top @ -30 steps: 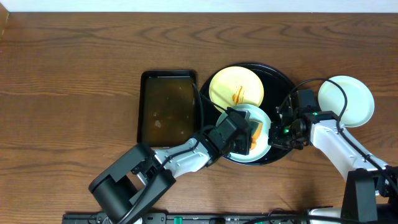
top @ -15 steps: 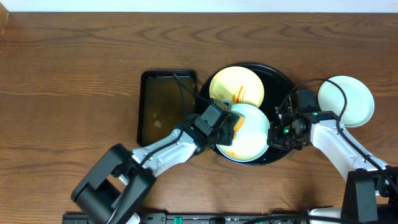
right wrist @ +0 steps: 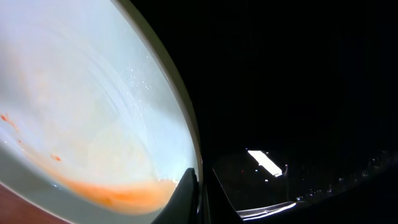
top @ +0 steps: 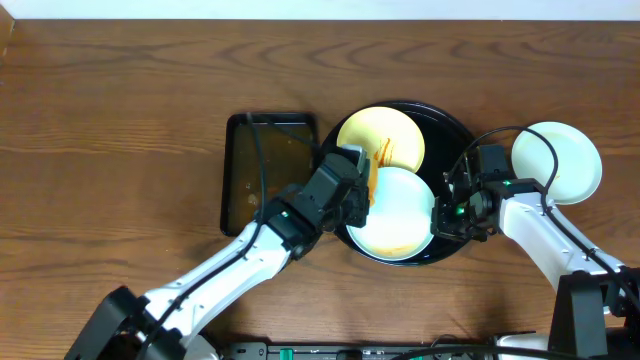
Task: Clean dirty plates on tray and stack at the side
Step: 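Scrub the second pale blue plate with the sponge in the left gripper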
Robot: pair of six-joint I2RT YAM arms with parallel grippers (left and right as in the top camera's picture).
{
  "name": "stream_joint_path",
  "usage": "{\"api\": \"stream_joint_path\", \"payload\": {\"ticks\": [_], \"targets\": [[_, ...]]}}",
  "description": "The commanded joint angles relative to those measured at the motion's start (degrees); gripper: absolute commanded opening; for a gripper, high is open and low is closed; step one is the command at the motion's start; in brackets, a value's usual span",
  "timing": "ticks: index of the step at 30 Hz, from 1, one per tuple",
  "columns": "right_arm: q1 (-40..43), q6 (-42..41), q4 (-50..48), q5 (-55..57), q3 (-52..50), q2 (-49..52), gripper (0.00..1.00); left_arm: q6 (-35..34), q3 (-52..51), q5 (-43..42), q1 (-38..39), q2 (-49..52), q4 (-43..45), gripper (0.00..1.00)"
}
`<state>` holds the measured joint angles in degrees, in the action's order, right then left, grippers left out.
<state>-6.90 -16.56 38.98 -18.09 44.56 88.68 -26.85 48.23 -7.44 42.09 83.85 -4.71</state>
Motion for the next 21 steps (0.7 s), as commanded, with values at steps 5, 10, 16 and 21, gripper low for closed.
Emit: {"api": "stream_joint_path", "payload": {"ticks": [5, 10, 16, 21], "targets": [[-1.03, -0.13, -0.24, 1.53, -0.26, -0.20, 0.04, 1.03, -0.44, -1.73, 0.28, -0.72, -2.23, 0.08], [-1.03, -0.13, -0.79, 1.51, -0.26, -0.20, 0.05, -4.17, -0.44, -2.43, 2.67, 3.10, -0.68, 0.08], [-1.03, -0.13, -0.76, 1.51, -0.26, -0.20, 0.04, -5.31, -0.44, -3.93, 7.52, 10.14, 4.83, 0.08], [-1.03, -0.13, -0.87, 1.55, -0.26, -0.20, 0.01, -6.69, -0.44, -3.96, 9.20, 13.60, 4.79, 0.08]]}}
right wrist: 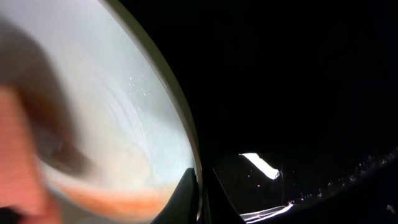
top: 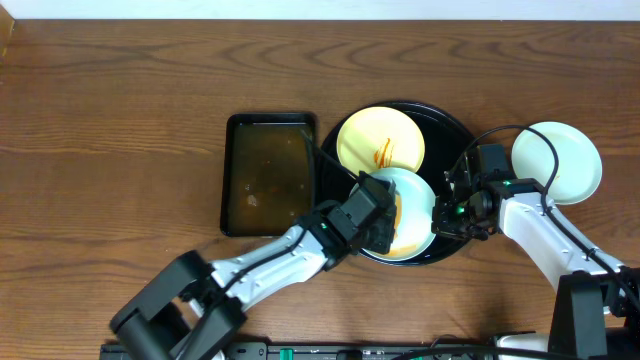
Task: Clean dirty plates on tray and stack at the side
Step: 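Scrub the second pale blue plate with the sponge in the left gripper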
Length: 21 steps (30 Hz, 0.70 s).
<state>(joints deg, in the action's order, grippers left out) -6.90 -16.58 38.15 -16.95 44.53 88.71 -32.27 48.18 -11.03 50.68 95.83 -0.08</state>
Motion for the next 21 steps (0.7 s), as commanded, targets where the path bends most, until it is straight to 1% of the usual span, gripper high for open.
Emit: {"api": "stream_joint_path", "payload": {"ticks": [1, 4, 7, 14, 16, 21], "targets": [[-1.03, -0.11, -0.02, 0.42, -0.24, -0.22, 0.01, -1.27, -0.39, -0.37, 0.68, 2.27, 0.15, 0.08], [-1.03, -0.11, 0.00, 0.42, -0.24, -0.22, 0.01, -1.16, -0.39, 0.33, 0.50, 3.19, -0.35, 0.08], [-1.03, -0.11, 0.04, 0.42, -0.24, -0.22, 0.01, 0.70, -0.37, 4.42, 0.00, 2.89, -1.46, 0.08], [-1.03, -0.11, 0.28, 0.42, -0.24, -0.22, 0.01, 10.47, -0.35, 18.71, -2.95, -1.22, -2.89, 0.08], [-1.03, -0.11, 0.31, 0.42, -0.24, -0.22, 0.01, 11.52, -0.35, 19.43, -3.50, -1.57, -2.89, 0.08], [-1.03, -0.11, 0.44, 0.44, -0.24, -0.22, 0.01, 11.58, -0.35, 19.43, -3.78, -3.80, -2.69, 0.07]]}}
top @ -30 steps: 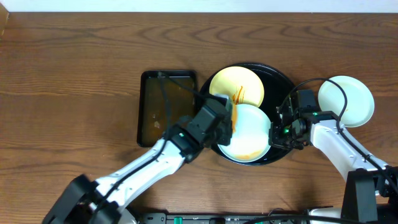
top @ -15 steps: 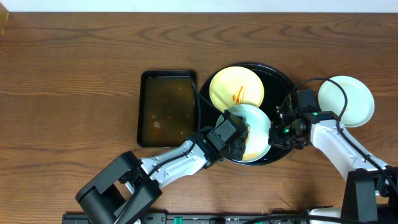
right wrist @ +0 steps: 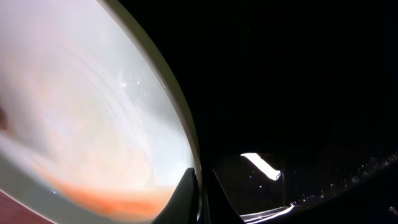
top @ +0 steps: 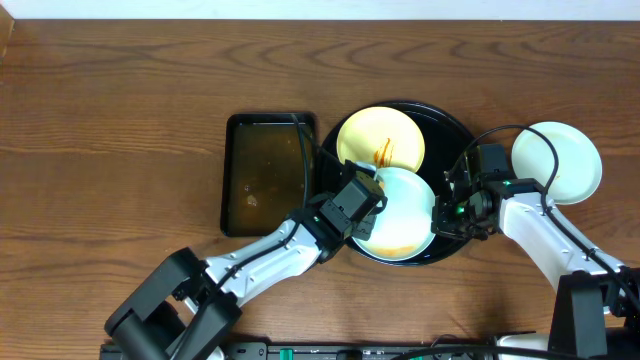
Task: Clean dirty plates on tray and stack at the side
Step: 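Scrub the second pale blue plate with the sponge in the left gripper, then return the sponge to the water tray with the left gripper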
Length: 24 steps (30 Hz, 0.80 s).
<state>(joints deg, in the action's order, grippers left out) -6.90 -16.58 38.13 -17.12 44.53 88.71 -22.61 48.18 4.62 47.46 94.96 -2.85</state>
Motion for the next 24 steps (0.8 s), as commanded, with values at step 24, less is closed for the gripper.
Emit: {"api": "stream_joint_path", "payload": {"ticks": [24], "targets": [[-1.03, -0.11, -2.16, 1.25, -0.92, -0.20, 0.30, 2.45, -0.39, 3.78, -22.93, -17.79, -16.02, 0.08]]}}
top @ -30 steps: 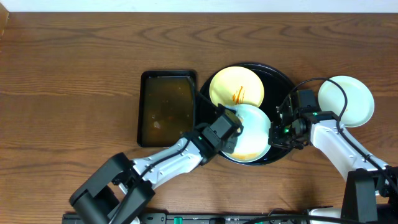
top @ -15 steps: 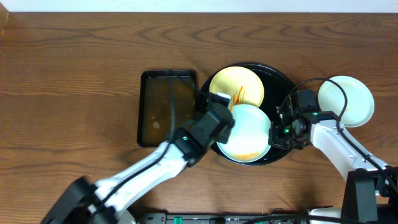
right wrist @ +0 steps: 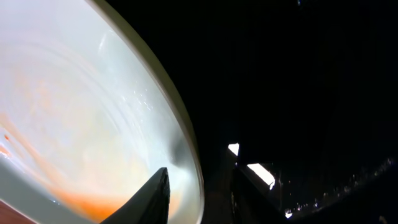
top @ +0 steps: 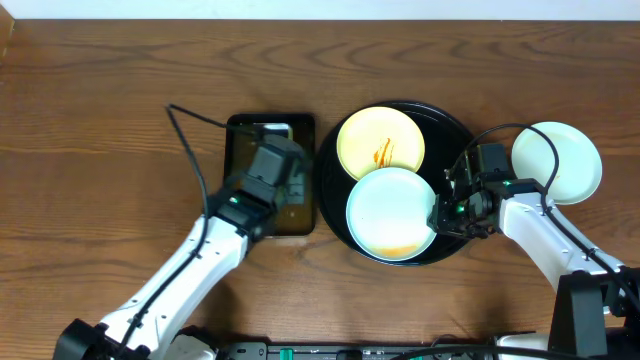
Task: Clean dirty plates on tray and stack at the side
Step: 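Return the sponge to the water tray with the left gripper, then lift the second pale blue plate and stack it on the first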
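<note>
A black round tray (top: 452, 128) holds a yellow plate (top: 380, 140) with an orange smear, and in front of it a pale plate (top: 390, 212), (right wrist: 74, 118) with orange residue along its near edge. My right gripper (top: 441, 215), (right wrist: 200, 180) stands open at that plate's right rim, one finger (right wrist: 155, 196) over the plate's inside and the other outside it. My left gripper (top: 278, 168) hangs blurred over a dark rectangular basin (top: 238, 150) left of the tray. What it holds is hidden.
A clean white plate (top: 557, 160) lies on the wooden table to the right of the tray, just beyond my right arm. The left arm's cable loops over the table left of the basin.
My right gripper has opened: its fingers were pinched on the pale plate's rim and now stand apart on either side of it. My left gripper has gone from the pale plate to over the basin.
My right gripper held the pale plate's rim while my left gripper, with something orange in it, was at the plate's left edge, then on its middle, then back at its left edge. Now the left is over the basin and the right has let go.
</note>
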Robot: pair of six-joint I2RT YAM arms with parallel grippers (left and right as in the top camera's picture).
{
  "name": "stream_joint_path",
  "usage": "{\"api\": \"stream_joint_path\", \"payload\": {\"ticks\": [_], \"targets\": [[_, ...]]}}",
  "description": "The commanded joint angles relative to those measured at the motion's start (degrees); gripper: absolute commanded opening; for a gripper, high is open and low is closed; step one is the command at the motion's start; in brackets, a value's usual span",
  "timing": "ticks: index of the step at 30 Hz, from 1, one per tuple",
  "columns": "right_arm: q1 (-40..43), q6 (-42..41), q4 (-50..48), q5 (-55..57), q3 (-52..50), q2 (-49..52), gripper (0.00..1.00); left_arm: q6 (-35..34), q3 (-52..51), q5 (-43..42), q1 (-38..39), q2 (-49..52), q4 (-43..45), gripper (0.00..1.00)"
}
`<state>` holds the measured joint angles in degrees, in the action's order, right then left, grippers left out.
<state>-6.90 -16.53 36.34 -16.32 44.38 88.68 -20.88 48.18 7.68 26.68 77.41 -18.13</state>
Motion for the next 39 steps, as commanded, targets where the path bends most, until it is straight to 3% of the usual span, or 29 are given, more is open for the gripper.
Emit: {"api": "stream_joint_path", "payload": {"ticks": [1, 7, 11, 21, 30, 39], "targets": [[-1.03, -0.15, -0.87, 0.44, -1.25, -0.17, 0.29, 0.72, -0.48, 0.72, -2.89, -0.24, -1.11, 0.08], [-1.01, -0.15, -7.61, 0.42, -4.48, -0.17, 0.20, 0.72, -0.98, 0.68, -3.30, -0.24, -1.14, 0.08], [-1.03, -0.11, -10.43, 0.37, -4.70, -0.17, 0.01, 0.72, -0.98, 0.68, -3.30, -0.24, -1.14, 0.08], [-0.96, 5.55, -11.47, 0.57, -2.19, -4.79, 0.01, 0.74, -0.98, 0.68, -3.30, -0.24, -1.14, 0.08], [-1.03, 13.35, -11.23, 23.50, 0.09, -17.49, 0.01, 0.74, -0.98, 0.70, -3.30, -0.24, -1.16, 0.08], [-1.46, 19.87, -10.58, 32.13, 0.11, -24.81, 0.01, 0.74, -1.01, 0.70, -3.30, -0.24, -1.14, 0.08]]}}
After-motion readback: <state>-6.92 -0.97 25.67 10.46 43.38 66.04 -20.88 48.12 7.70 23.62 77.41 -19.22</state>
